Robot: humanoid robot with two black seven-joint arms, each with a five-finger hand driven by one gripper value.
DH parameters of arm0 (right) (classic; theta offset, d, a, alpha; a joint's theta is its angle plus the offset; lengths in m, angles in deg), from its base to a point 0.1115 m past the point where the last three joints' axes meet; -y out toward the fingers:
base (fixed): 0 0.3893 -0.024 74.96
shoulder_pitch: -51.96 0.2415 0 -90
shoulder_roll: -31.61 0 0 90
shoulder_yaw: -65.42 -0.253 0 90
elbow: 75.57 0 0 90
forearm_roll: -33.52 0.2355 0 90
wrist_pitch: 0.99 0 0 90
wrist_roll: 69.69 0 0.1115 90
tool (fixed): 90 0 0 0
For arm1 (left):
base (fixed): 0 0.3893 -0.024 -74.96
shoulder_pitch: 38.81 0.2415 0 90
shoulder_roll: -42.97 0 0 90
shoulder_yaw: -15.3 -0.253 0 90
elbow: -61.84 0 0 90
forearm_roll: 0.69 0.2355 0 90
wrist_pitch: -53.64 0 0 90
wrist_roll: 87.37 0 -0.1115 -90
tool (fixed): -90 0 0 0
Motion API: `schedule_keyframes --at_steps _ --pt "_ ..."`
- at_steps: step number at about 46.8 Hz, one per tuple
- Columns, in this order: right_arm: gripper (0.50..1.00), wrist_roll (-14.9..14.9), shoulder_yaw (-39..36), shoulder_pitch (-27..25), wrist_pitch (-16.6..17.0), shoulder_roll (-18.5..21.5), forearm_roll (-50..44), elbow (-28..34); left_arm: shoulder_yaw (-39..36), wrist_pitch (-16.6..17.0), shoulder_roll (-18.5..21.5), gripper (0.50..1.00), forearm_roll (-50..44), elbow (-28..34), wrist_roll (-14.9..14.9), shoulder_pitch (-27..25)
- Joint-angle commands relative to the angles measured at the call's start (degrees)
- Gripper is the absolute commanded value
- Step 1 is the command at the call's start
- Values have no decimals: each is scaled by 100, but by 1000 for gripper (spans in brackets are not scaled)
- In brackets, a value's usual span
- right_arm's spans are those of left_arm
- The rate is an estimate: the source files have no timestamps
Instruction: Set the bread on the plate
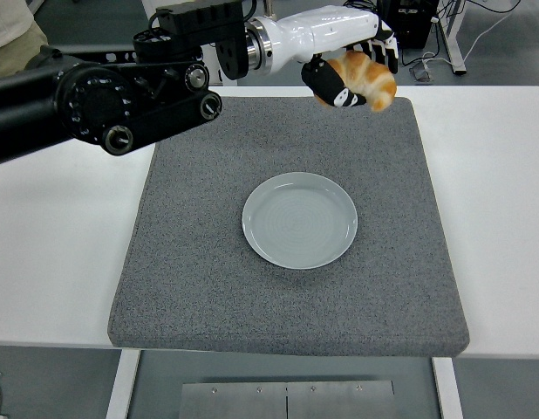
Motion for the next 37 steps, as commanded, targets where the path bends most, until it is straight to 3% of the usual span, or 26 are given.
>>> schedule_keyframes --at_steps 1,27,37 --pt "1000 1 0 -1 1 0 0 0 -131 8 -117 500 9 -21 -9 18" --pt "1000 1 0 -1 1 0 0 0 -148 61 -302 500 677 -329 -62 940" --pt "1000 1 0 -1 1 0 0 0 -148 228 -609 500 853 -478 -97 1441"
